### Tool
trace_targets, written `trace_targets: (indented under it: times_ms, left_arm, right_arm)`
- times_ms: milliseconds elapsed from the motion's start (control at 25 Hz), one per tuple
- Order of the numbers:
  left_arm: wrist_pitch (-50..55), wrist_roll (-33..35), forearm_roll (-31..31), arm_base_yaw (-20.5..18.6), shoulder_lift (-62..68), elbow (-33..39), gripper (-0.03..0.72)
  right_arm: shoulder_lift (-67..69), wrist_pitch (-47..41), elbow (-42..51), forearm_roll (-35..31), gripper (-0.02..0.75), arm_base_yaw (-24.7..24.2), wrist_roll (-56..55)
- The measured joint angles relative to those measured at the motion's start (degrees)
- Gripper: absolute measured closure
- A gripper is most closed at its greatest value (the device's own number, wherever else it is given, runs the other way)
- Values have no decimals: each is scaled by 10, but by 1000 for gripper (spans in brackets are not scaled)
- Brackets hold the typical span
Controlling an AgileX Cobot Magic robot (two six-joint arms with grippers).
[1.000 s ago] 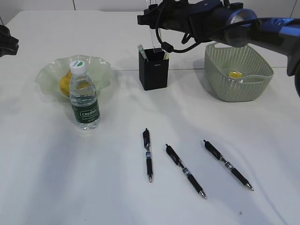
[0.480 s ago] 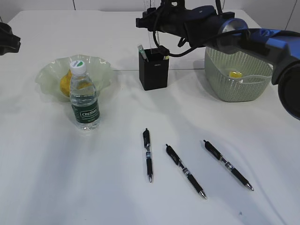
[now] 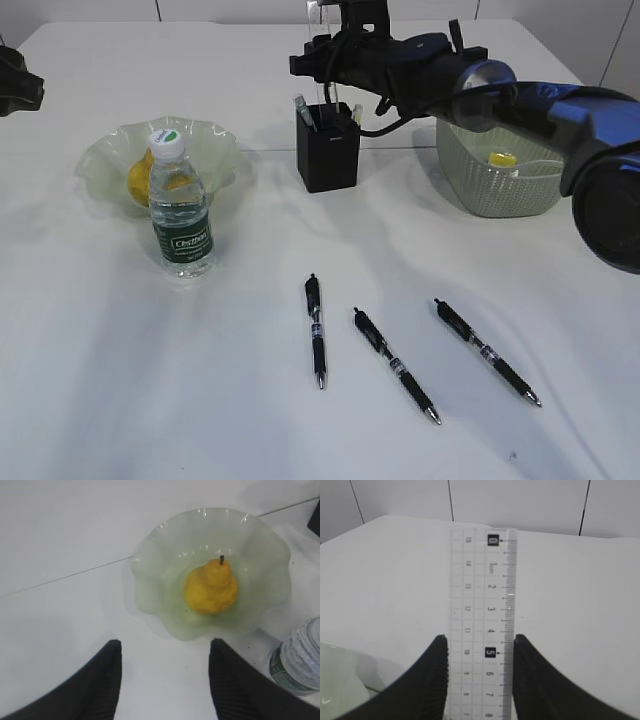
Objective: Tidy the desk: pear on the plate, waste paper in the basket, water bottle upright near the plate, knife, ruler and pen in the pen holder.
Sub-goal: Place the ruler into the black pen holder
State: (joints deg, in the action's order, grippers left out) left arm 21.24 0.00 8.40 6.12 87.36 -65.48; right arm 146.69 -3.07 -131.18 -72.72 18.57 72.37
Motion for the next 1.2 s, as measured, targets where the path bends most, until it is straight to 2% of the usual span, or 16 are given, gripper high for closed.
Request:
trace_targets:
  times_ms: [1200]
  left_arm:
    - [-8,0,1,0,0,0,301]
  right_arm:
    - [3,15,-8,-1,456,0,1]
